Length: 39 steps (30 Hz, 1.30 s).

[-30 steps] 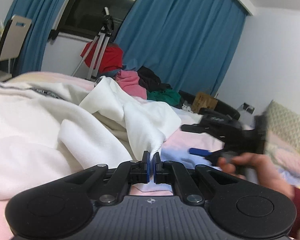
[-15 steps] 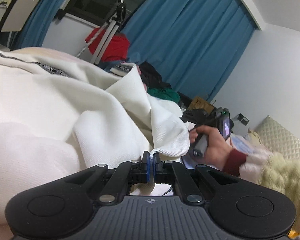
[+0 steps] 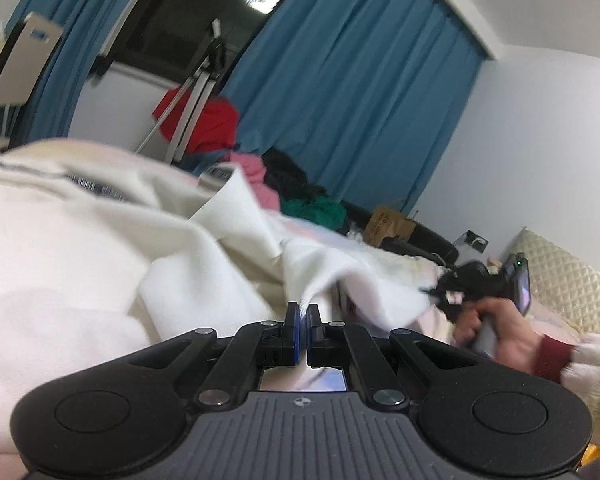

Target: Fold clothes

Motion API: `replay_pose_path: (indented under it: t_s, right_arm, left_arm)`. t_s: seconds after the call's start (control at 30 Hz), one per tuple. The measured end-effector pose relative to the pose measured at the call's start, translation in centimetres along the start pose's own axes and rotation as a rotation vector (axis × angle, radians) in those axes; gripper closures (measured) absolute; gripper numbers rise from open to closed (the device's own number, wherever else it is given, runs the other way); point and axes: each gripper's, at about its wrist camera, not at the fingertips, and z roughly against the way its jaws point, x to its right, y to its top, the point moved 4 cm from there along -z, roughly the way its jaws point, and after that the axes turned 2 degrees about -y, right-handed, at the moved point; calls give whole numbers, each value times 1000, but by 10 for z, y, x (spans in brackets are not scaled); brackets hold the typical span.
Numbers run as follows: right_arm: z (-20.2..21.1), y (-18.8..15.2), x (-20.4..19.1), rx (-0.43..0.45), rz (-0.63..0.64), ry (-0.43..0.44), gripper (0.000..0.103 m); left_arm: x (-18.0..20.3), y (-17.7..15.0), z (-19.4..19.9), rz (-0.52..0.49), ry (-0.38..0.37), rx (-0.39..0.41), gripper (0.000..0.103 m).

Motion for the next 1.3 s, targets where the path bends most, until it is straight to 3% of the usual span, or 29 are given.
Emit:
replay_pose_path:
  t_s: [0.13, 0.27, 0.43, 0.53, 0.7, 0.77, 0.87, 1.0, 1.03, 1.1, 1.2, 1.3]
  right_arm:
    - [57, -3, 23, -44, -6, -18, 96]
    - [101, 4, 50, -43, -133, -39, 97]
    - [149, 30, 80, 48, -101, -120, 97]
    - [156, 33, 123, 28, -211, -166, 97]
    - [137, 8, 189, -138, -430, -224, 97]
    - [134, 7, 196, -146, -461, -217, 96]
    - [131, 9, 191, -134, -404, -230, 96]
    - [128, 11, 185, -123, -343, -243, 96]
    - [128, 11, 186, -119, -347, -238, 96]
    - [127, 14, 184, -109, -359, -233, 96]
    - [127, 17, 183, -99, -351, -239, 96]
    - [129, 18, 182, -92, -338, -245, 96]
  left_arm:
    - [24, -2, 17, -46, 0, -7, 100]
    - [43, -11, 24, -103, 10, -37, 100]
    - [54, -22, 13, -167, 15, -69, 100]
    - [67, -31, 5, -241, 10, -96, 99]
    - [71, -44, -3, -243, 24, -137, 99]
    - [69, -45, -4, -228, 27, -146, 97]
    - [66, -44, -3, -199, 41, -161, 92]
    - [61, -42, 2, -112, 63, -228, 76]
    - [60, -42, 4, -83, 62, -247, 56]
    - [49, -45, 8, 36, 47, -295, 38]
    - [24, -50, 18, 250, 95, -323, 36]
    - [-12, -45, 33, 448, 162, -242, 23]
